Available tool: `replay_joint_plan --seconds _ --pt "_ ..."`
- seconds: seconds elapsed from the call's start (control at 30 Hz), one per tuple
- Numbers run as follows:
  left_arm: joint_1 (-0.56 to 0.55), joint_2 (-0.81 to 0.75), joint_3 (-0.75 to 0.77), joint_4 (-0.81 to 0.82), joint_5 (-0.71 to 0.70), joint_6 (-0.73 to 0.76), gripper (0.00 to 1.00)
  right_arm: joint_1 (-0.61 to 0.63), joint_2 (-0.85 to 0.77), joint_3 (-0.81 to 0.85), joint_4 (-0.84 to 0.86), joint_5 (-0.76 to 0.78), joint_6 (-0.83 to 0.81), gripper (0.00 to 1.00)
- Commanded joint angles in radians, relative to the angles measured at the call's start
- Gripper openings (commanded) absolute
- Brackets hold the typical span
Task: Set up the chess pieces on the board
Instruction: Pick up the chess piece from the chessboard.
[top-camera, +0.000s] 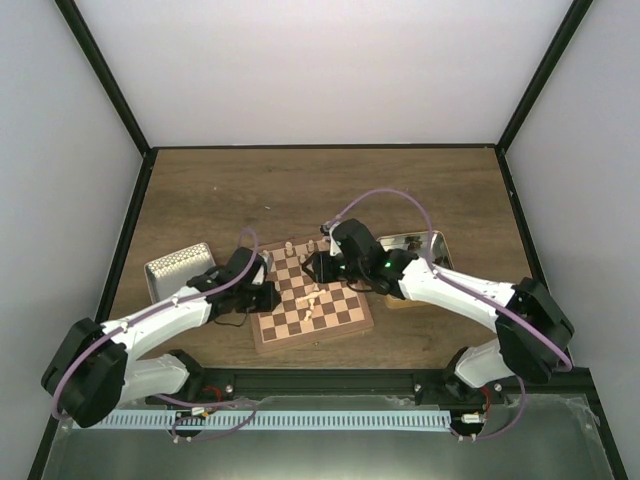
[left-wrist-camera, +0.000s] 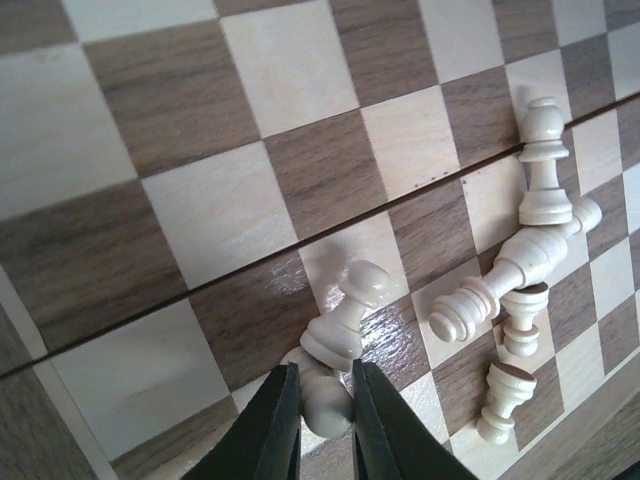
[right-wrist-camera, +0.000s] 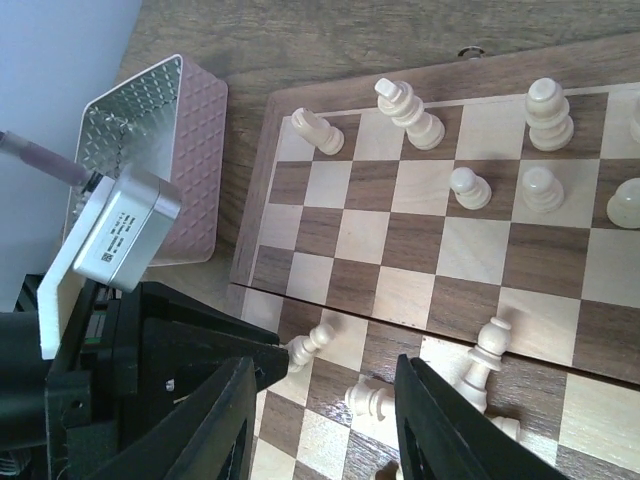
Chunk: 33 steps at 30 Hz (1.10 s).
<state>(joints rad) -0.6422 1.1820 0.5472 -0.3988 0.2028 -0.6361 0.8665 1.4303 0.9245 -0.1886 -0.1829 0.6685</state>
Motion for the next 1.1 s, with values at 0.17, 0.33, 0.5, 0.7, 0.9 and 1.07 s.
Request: replay_joint_plan --seconds 0.17,0.33,0.5,0.7,0.9,1.07 --pt "-0.006 -0.023 0.063 -0.045 0.001 0.081 0.04 0.005 -0.023 -0.063 0.11 -0.058 -0.004 0.4" --pt "-0.009 -0.076 0.13 -0.117 0.007 0.15 0.04 0.005 -0.031 -0.1 0.2 -0.119 0.009 0.4" --pt "-0.01 -0.089 0.193 -0.187 0.011 0.208 0.04 0.004 -0.045 -0.127 0.27 -0.151 0.029 0.41" --pt "-0.013 -0.087 0.242 -0.227 -0.02 0.24 0.04 0.005 -0.112 -0.225 0.396 -0.123 0.023 0.44" --pt "-0.013 -0.048 0.229 -0.218 -0.121 0.202 0.05 0.005 -0.093 -0.234 0.37 -0.076 0.021 0.44" --pt "-0.013 0.038 0.219 -0.226 -0.329 0.14 0.06 0.008 -0.095 -0.244 0.365 -0.06 0.02 0.44"
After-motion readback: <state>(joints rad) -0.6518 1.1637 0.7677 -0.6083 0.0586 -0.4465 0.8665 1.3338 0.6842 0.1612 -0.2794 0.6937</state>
